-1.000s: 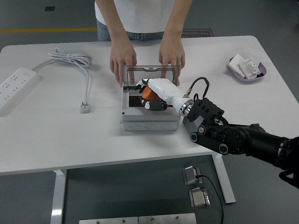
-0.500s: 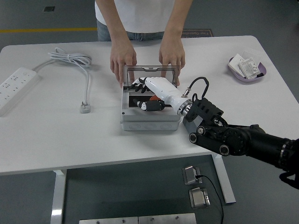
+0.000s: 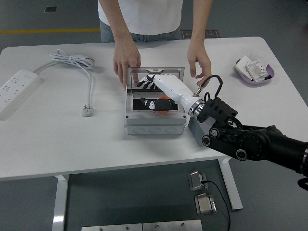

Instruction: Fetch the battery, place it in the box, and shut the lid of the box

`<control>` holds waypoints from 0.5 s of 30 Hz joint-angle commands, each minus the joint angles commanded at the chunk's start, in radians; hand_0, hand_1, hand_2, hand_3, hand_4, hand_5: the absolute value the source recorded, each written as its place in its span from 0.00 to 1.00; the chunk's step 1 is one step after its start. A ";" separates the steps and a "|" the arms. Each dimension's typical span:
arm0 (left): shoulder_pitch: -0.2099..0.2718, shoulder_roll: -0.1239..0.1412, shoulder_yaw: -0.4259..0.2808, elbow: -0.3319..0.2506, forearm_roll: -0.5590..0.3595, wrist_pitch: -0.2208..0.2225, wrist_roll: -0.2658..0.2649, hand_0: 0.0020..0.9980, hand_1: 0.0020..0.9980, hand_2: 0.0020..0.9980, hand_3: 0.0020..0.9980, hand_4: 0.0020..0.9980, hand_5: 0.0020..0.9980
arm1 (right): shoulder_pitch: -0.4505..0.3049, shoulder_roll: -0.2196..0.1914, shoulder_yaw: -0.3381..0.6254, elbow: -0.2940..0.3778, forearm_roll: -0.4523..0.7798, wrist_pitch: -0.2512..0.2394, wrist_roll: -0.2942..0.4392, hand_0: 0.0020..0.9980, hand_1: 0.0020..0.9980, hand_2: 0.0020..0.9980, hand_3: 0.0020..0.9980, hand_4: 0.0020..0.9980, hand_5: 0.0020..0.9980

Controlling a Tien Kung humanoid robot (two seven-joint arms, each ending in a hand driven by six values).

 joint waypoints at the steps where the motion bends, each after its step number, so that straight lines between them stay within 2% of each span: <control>1: 0.001 0.000 0.001 0.000 -0.002 0.000 0.000 0.63 0.67 0.62 0.61 0.62 0.19 | -0.006 -0.019 0.010 0.015 -0.009 0.004 -0.008 0.54 0.51 0.63 0.70 0.67 0.27; 9: 0.009 0.000 -0.004 0.000 -0.004 0.003 0.002 0.63 0.67 0.62 0.61 0.62 0.19 | -0.068 -0.159 0.107 0.162 -0.055 0.040 -0.063 0.53 0.51 0.63 0.70 0.68 0.27; 12: 0.010 0.000 -0.002 0.000 -0.009 0.004 0.000 0.63 0.67 0.62 0.61 0.62 0.19 | -0.093 -0.195 0.154 0.227 -0.064 0.046 -0.078 0.53 0.51 0.63 0.70 0.69 0.28; 15: 0.010 -0.001 -0.002 0.000 -0.009 0.004 0.000 0.63 0.67 0.62 0.61 0.62 0.19 | -0.107 -0.212 0.191 0.283 -0.072 0.048 -0.091 0.53 0.51 0.63 0.70 0.69 0.28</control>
